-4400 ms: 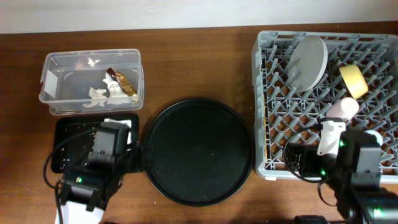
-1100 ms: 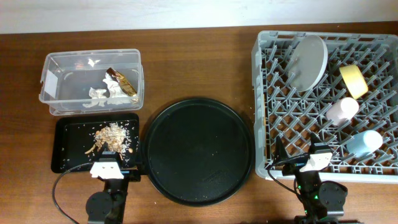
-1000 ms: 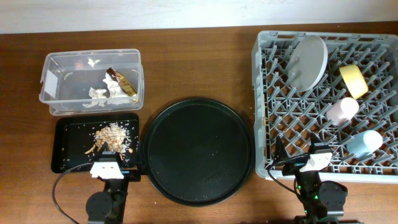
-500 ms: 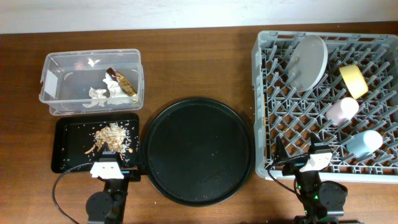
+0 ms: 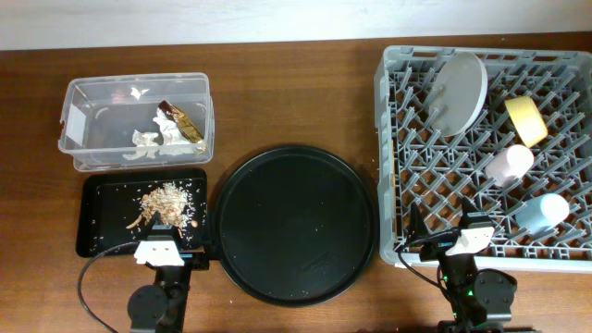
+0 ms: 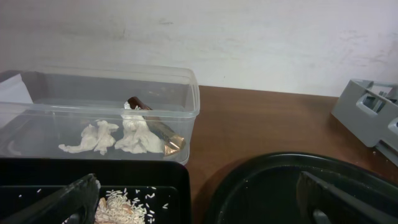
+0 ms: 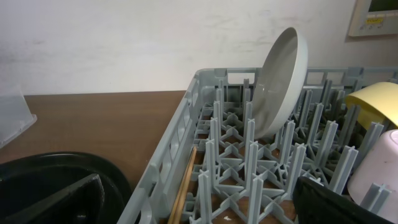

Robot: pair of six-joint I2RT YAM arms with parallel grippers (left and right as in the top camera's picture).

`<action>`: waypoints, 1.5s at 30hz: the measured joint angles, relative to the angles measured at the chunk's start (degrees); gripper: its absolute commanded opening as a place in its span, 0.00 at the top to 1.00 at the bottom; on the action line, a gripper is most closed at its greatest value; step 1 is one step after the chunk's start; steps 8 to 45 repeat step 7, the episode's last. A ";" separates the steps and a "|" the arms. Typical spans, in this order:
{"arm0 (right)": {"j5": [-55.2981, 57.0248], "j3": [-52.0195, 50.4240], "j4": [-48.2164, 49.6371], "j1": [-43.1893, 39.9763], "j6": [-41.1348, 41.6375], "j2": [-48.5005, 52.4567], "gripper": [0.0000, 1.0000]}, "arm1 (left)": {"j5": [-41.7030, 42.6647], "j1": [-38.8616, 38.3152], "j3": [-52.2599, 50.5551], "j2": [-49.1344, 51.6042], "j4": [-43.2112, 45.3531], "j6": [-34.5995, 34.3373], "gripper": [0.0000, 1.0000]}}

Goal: Sort waste into correct bins and load items into the dishwasher rack

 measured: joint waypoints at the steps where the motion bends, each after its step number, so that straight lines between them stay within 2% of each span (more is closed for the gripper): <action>1: 0.02 0.00 0.00 0.00 -0.02 0.00 0.01 | 0.02 0.00 0.00 0.00 0.00 0.00 0.01; 45: 0.02 0.00 0.00 0.00 0.00 0.00 0.02 | 0.00 0.00 0.00 0.00 0.00 0.00 0.01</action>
